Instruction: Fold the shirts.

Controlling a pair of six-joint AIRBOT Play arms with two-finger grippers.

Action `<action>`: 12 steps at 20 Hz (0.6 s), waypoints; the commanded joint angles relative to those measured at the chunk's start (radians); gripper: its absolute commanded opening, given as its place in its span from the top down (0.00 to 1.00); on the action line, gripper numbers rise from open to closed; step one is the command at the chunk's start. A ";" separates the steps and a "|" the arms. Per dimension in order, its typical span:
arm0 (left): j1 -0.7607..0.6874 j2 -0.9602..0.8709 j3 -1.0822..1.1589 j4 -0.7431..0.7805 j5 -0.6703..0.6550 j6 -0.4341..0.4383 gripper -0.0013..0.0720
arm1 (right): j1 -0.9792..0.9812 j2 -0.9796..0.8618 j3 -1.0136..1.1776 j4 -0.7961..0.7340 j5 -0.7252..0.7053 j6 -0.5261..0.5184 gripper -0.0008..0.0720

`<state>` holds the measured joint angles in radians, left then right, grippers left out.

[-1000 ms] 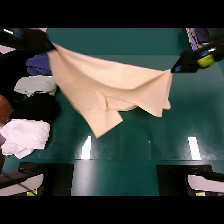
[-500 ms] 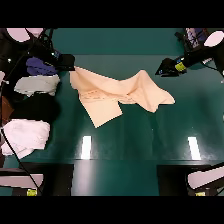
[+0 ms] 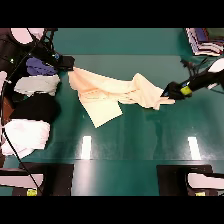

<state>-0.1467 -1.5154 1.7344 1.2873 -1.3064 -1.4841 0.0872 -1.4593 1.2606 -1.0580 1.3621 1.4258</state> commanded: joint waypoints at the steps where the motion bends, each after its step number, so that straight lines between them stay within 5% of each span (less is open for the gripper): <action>1: 0.000 0.000 -0.001 0.004 0.016 0.000 0.94 | 0.064 0.027 -0.157 0.055 -0.128 -0.007 0.24; 7: 0.000 0.000 0.000 0.004 0.020 0.000 0.94 | 0.142 -0.033 -0.149 0.062 -0.219 -0.006 0.26; 9: 0.000 0.000 0.000 0.004 0.020 0.000 0.95 | 0.143 -0.045 -0.149 0.062 -0.233 -0.006 0.53; 10: 0.000 0.000 0.000 0.007 0.019 0.000 0.94 | 0.143 -0.038 -0.149 0.061 -0.254 -0.006 0.86; 11: 0.000 0.001 0.000 0.011 0.019 0.000 0.95 | 0.139 -0.021 -0.149 0.061 -0.278 -0.006 0.97; 12: 0.000 0.008 0.000 0.016 0.021 -0.002 0.95 | 0.132 0.011 -0.148 0.062 -0.297 -0.006 0.97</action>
<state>-0.1467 -1.5143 1.7340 1.2945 -1.2869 -1.4841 0.2203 -1.4780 1.1137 -1.0004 1.1259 1.4193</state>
